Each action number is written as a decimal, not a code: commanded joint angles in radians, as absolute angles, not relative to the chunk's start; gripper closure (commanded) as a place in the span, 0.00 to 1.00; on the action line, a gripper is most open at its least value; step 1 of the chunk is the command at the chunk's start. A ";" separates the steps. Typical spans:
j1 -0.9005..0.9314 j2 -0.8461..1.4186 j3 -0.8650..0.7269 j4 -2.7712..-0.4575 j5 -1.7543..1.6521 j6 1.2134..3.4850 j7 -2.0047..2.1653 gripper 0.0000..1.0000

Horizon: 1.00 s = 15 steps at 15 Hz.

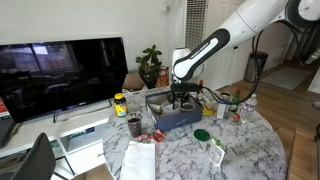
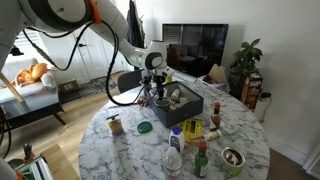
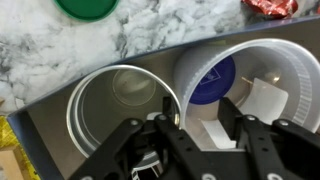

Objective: Pick up the clear cup and silver cup together from the blue box and put them on the table, pick up the silver cup and put it in the clear cup, pick up the white packet with a green lid and put it in the silver cup

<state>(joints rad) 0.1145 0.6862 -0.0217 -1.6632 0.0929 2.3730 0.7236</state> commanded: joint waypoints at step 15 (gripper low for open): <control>0.157 0.756 -0.083 -1.610 0.084 2.393 0.782 0.84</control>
<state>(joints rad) 0.1361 0.7435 -0.0631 -1.6207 0.0922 2.3891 0.7613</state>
